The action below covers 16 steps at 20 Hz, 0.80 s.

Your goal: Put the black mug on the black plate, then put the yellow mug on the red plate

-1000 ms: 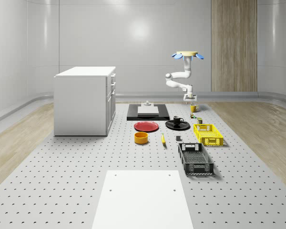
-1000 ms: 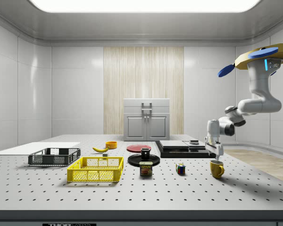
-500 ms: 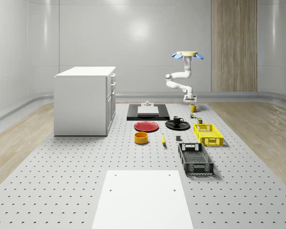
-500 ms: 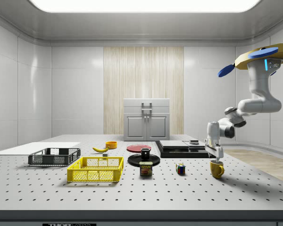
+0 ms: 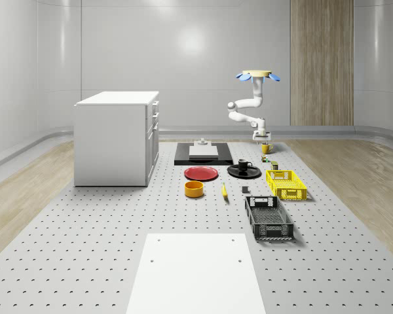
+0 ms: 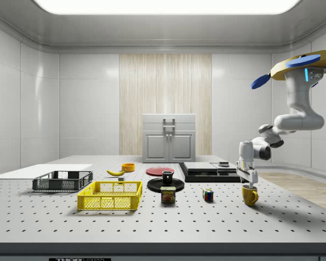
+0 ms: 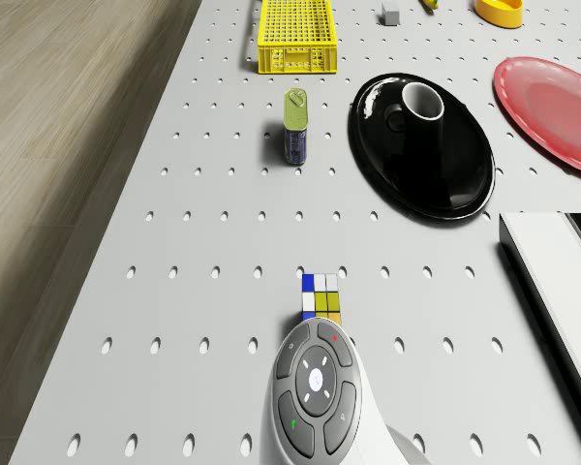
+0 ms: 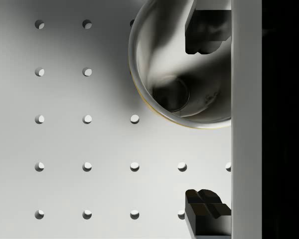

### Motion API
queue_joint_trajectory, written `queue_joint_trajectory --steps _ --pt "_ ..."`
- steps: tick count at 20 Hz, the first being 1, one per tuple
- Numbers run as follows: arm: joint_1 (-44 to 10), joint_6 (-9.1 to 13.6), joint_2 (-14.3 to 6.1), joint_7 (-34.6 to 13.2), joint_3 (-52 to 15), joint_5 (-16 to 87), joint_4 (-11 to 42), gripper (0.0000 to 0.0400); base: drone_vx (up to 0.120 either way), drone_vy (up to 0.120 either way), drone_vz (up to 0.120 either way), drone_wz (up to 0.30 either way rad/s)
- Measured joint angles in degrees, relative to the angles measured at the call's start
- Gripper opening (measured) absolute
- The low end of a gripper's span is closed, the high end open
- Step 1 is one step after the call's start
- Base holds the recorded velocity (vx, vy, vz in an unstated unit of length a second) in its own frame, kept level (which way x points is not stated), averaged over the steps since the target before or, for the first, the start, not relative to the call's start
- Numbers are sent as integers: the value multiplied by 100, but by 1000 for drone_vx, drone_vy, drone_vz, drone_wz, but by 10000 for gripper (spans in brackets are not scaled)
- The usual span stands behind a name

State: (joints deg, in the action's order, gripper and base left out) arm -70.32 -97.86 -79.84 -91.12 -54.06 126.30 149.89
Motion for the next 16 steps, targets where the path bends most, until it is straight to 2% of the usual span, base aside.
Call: queue_joint_trajectory --steps 14,16 --pt "-15 97 130 42 -40 12 -64 400 0 0 0 0" --pt "-14 106 142 47 -43 14 -68 301 0 0 0 0"
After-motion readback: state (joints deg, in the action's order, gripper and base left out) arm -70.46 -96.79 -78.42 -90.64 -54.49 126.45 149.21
